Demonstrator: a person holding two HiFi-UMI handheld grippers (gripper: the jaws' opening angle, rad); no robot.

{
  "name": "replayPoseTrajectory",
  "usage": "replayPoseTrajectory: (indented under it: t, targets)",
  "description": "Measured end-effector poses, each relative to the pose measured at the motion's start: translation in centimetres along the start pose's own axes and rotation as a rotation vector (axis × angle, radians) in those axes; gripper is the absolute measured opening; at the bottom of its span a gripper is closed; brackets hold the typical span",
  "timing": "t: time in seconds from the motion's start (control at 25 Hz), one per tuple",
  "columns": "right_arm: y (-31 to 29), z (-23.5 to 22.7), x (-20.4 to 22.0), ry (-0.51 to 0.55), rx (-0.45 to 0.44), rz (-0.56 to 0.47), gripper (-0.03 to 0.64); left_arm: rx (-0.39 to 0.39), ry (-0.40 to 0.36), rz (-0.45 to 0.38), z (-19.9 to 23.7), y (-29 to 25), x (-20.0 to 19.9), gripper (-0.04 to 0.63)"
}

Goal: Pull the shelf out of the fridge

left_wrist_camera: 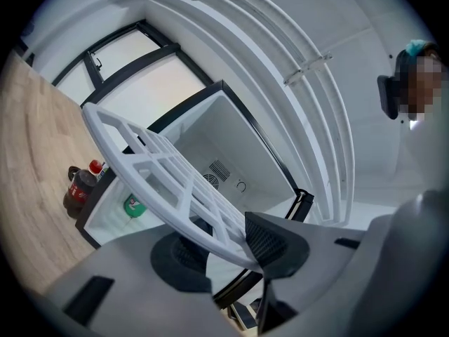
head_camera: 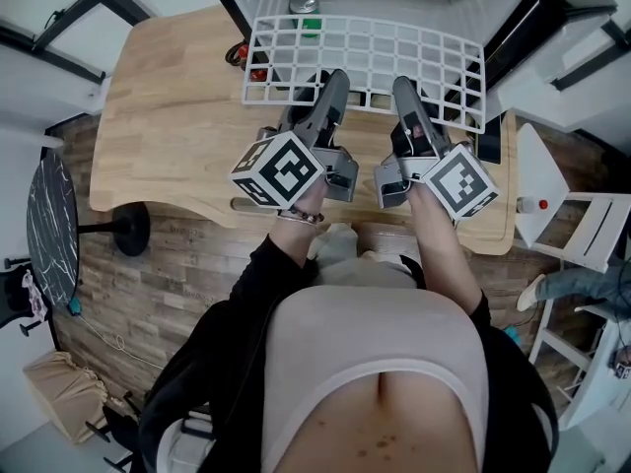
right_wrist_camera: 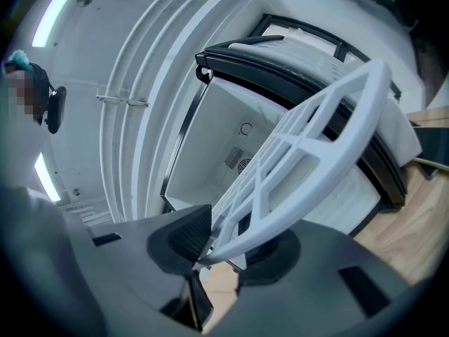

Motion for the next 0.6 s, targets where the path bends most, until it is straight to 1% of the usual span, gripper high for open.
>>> replayPoseTrajectory:
  t: [0.24,0.6]
  targets:
    - [0.7,1.0,-0.5,0.036,-0.035,0.004,0.124,0.004,-0.013,-0.013,-0.9,0.7,0.3,0.147]
    - [3.1,0.7,-0.6,0.050,0.003,0.021,0.126,0.005,-0.039,-0.022,-2.5,2.0,1.2,0.149]
Point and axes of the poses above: the fingertips, and each gripper's own axes: y backward along the fingers, z to its left, x out of its underside, the point moved 1 cm from there along y, backward along the fingers, and after that the axes turned 1 degree about z, right-handed, at the moved point
